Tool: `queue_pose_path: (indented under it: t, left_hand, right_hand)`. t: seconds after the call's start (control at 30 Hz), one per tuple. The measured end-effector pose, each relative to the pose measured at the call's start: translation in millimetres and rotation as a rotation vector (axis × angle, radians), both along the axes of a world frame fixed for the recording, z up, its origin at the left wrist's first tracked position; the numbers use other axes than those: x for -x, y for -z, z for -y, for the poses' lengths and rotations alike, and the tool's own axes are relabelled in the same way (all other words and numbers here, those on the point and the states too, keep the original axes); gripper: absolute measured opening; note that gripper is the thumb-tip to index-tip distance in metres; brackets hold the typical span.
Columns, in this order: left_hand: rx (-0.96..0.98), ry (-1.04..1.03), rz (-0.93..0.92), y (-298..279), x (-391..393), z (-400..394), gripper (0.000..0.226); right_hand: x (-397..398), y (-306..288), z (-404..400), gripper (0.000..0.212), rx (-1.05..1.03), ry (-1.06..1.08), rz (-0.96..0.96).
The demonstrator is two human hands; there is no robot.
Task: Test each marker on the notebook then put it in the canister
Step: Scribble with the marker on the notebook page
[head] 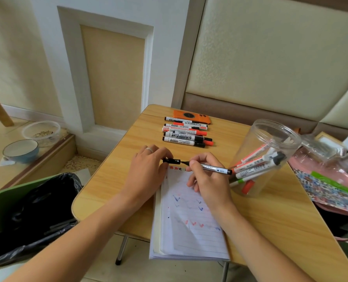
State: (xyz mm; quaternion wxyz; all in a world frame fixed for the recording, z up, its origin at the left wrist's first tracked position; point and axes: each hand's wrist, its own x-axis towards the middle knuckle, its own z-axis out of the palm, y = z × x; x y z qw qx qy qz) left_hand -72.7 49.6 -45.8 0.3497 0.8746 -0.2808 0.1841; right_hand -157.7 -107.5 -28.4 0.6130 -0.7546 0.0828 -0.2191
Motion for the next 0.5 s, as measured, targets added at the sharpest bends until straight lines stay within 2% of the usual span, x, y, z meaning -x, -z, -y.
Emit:
queue_pose_path:
  t: [0.27,0.43,0.5]
  left_hand:
    - [-0.012,0.152,0.029,-2.6,5.5,-6.8,0.021]
    - [-0.032,0.225,0.030,-4.8,9.1,-11.0,0.009]
    - [-0.037,0.227,0.043,-5.3,11.4,-10.9,0.007]
  right_hand:
    - [0.1,-1.2,-4.9,0.006,-0.067,-0.088,-0.039]
    - [-2.9,-2.0,0.7,0.013,-0.073,-0.138,-0.065]
    - [-2.7,-5.0,2.3,0.014,-0.143,-0.166,-0.078]
